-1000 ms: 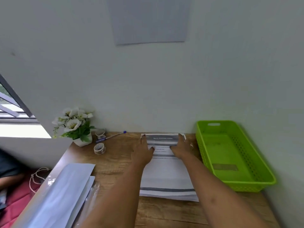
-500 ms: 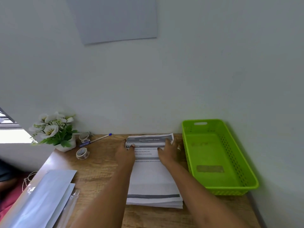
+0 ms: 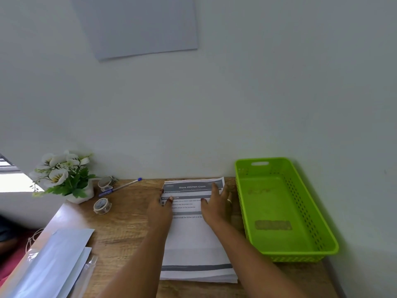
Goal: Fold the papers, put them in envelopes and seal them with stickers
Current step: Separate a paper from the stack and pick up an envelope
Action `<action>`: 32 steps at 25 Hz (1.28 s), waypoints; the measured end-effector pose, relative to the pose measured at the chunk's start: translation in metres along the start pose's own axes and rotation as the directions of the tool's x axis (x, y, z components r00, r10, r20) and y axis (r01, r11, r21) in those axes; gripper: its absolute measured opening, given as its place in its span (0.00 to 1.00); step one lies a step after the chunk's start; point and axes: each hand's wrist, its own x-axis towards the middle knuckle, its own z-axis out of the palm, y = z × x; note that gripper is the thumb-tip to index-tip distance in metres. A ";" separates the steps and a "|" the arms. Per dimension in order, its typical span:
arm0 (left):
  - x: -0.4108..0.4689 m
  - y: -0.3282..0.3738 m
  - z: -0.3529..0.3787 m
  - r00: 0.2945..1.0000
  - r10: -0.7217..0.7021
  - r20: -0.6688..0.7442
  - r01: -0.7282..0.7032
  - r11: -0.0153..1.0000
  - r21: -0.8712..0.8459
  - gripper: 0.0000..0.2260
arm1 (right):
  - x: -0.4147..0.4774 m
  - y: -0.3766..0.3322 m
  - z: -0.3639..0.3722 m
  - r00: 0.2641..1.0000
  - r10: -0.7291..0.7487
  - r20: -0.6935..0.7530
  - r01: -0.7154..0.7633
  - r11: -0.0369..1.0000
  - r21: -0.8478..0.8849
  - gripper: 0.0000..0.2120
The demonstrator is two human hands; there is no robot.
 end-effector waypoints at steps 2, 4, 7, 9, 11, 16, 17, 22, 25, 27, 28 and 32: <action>0.001 -0.003 0.000 1.000 0.014 0.011 -0.014 1.000 0.019 0.18 | -0.001 -0.001 0.000 1.000 -0.002 -0.009 0.002 1.000 -0.002 0.29; 0.004 -0.006 0.001 1.000 0.023 0.010 -0.023 0.999 0.038 0.19 | -0.002 0.000 0.000 1.000 -0.006 -0.015 0.006 1.000 -0.001 0.29; 0.010 -0.015 0.006 1.000 0.023 -0.011 -0.022 0.993 0.113 0.20 | -0.002 0.003 0.000 1.000 -0.016 -0.026 0.016 1.000 -0.006 0.29; 0.012 -0.020 0.008 1.000 0.021 -0.018 -0.018 0.994 0.110 0.20 | -0.002 0.005 0.003 0.999 -0.028 -0.043 0.028 1.000 -0.004 0.29; 0.012 -0.019 0.008 0.999 0.031 -0.021 -0.029 0.995 0.091 0.20 | -0.001 0.007 0.006 0.998 -0.042 -0.055 0.042 0.999 0.001 0.29; 0.014 -0.023 0.006 0.999 0.034 -0.014 -0.034 0.999 0.000 0.20 | -0.002 0.013 0.012 0.990 -0.095 -0.103 0.097 0.995 0.010 0.29; 0.014 -0.022 0.006 0.999 0.051 -0.017 -0.051 0.999 -0.010 0.19 | -0.003 0.014 0.014 0.986 -0.109 -0.125 0.113 0.993 0.021 0.28; 0.017 -0.021 0.000 0.993 0.095 -0.066 -0.100 0.993 -0.066 0.14 | -0.006 0.017 0.010 0.956 -0.113 -0.270 0.166 0.969 0.183 0.17; 0.008 -0.008 -0.013 0.993 0.089 -0.076 -0.100 0.981 -0.163 0.08 | -0.015 0.010 -0.005 0.954 -0.047 -0.297 0.141 0.942 0.304 0.11; -0.002 0.007 -0.024 0.998 0.044 -0.040 -0.053 0.959 -0.279 0.06 | -0.024 0.003 -0.015 0.940 -0.072 -0.333 0.190 0.922 0.337 0.12; -0.005 0.011 -0.030 0.999 0.039 -0.032 -0.048 0.946 -0.320 0.06 | -0.029 -0.002 -0.020 0.931 -0.086 -0.356 0.220 0.909 0.355 0.13; -0.019 0.023 -0.068 0.986 0.093 0.136 -0.040 0.935 -0.353 0.05 | -0.055 -0.012 -0.052 0.900 -0.145 -0.411 0.316 0.867 0.385 0.14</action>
